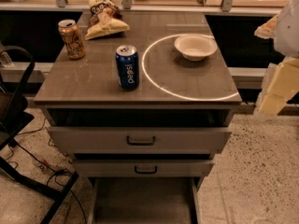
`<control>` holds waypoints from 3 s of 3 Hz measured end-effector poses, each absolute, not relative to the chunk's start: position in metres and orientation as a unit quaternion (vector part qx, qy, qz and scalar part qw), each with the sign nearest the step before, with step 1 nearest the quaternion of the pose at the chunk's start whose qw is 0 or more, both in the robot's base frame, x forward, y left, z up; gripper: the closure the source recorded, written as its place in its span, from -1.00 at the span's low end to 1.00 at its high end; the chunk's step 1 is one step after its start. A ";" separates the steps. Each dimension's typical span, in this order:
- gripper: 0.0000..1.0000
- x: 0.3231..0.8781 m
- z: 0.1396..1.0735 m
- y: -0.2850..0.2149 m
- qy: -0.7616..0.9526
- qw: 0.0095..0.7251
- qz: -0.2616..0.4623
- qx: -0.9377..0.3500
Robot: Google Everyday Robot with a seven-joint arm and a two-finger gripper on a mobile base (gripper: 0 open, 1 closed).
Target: Move pepsi can near brown chip bag
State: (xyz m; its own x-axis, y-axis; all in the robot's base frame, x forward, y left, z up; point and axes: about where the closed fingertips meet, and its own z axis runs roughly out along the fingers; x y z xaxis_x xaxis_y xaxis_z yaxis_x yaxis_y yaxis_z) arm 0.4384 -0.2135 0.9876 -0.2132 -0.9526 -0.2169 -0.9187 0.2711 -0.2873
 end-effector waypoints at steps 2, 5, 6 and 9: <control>-1.00 0.445 0.986 -0.209 0.779 0.200 -0.029 -0.594; -1.00 0.502 0.946 -0.152 0.728 0.443 0.143 -0.503; -1.00 0.532 0.967 -0.115 0.669 0.545 0.185 -0.471; -1.00 0.575 0.947 -0.028 0.652 0.549 0.280 -0.440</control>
Offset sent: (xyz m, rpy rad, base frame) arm 0.0408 0.0261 -0.0065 0.3856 -0.0641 -0.0250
